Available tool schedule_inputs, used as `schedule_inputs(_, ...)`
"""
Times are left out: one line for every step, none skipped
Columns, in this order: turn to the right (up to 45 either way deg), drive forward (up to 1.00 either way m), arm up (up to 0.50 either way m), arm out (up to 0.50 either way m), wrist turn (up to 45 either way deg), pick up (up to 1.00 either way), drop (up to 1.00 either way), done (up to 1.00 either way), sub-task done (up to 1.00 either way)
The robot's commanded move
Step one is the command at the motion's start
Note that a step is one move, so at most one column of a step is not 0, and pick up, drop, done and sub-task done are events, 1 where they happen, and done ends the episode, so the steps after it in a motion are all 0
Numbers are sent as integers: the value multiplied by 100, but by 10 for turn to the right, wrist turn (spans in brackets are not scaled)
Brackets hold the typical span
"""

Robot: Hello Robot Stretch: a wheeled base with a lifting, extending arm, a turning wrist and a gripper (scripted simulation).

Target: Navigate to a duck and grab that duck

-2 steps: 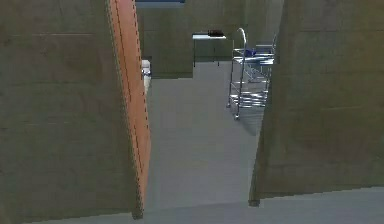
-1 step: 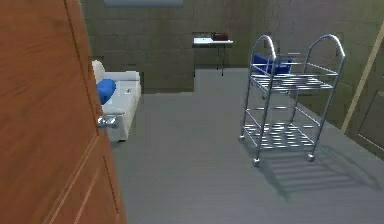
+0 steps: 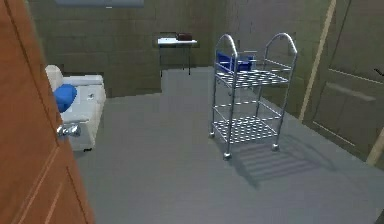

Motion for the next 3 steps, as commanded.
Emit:
schedule_inputs(0,35,0,0,0,0,0,0,0)
schedule_inputs(-30,0,0,0,0,0,0,0,0)
schedule_inputs(-390,0,0,0,0,0,0,0,0)
